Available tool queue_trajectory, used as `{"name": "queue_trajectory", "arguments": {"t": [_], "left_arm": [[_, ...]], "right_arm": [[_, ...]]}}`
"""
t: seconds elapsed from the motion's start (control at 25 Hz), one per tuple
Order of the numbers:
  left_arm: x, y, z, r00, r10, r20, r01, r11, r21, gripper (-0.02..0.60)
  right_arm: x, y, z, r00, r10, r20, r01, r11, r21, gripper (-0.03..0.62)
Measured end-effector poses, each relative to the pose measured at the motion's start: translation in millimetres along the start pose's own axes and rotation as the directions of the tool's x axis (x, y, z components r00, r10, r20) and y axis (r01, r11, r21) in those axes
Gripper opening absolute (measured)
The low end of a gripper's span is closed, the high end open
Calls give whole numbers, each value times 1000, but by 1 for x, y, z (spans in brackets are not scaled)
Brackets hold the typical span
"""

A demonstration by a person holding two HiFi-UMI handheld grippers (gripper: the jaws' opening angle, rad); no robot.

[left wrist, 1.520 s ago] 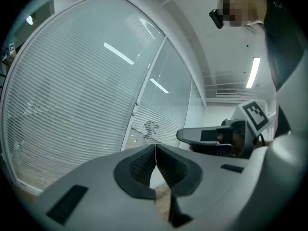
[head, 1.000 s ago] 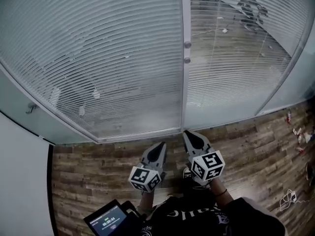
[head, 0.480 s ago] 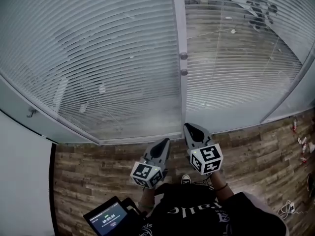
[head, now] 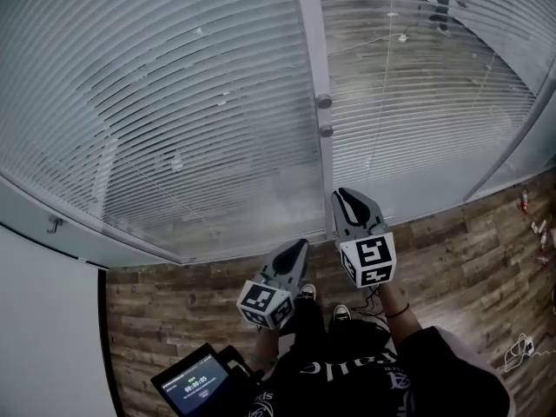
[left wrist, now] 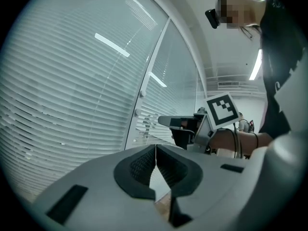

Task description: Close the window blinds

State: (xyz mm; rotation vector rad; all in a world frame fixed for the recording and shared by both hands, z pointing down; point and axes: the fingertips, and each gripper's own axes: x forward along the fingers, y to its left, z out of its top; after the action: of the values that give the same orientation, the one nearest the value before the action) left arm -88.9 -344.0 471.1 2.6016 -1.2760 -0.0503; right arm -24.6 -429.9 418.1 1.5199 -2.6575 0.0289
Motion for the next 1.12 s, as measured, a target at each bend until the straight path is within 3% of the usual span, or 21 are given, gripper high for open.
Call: {"name": "queue_trajectory", "arguments": {"t": [0.16,0.24,0.44,0.52,0.72,0.92,1.0,1.08,1.12], "left_arm": [[12,30,23,998,-51,22,51,999,12,3],[19,41,32,996,-82,23,81,996,24,4],[32,63,39,991,-130,15,130,991,16,4],[36,68,38,989,-150,4,150,989,15,3],[47,82,45,983,-183,11,183,983,11,4],[56,96,48,978,-210,7,210,978,14,3],[61,99,48,977,-215,5,215,977,14,4],[67,101,48,976,-216,3,216,976,14,3],[69,103,49,976,-216,4,215,976,13,3]], "right_arm": [[35,0,17,1000,-14,12,14,999,-34,41],[51,-4,22,1000,-29,-2,29,998,-64,97],[95,-19,33,996,-81,-24,75,979,-188,106],[109,-27,38,992,-124,-35,110,955,-276,107],[141,-39,38,973,-215,-78,146,848,-509,114],[163,-39,30,962,-251,-106,133,773,-621,117],[164,-41,30,959,-257,-122,139,795,-590,124],[163,-46,30,960,-238,-145,160,896,-414,124],[163,-51,29,966,-213,-147,174,955,-241,123]]}}
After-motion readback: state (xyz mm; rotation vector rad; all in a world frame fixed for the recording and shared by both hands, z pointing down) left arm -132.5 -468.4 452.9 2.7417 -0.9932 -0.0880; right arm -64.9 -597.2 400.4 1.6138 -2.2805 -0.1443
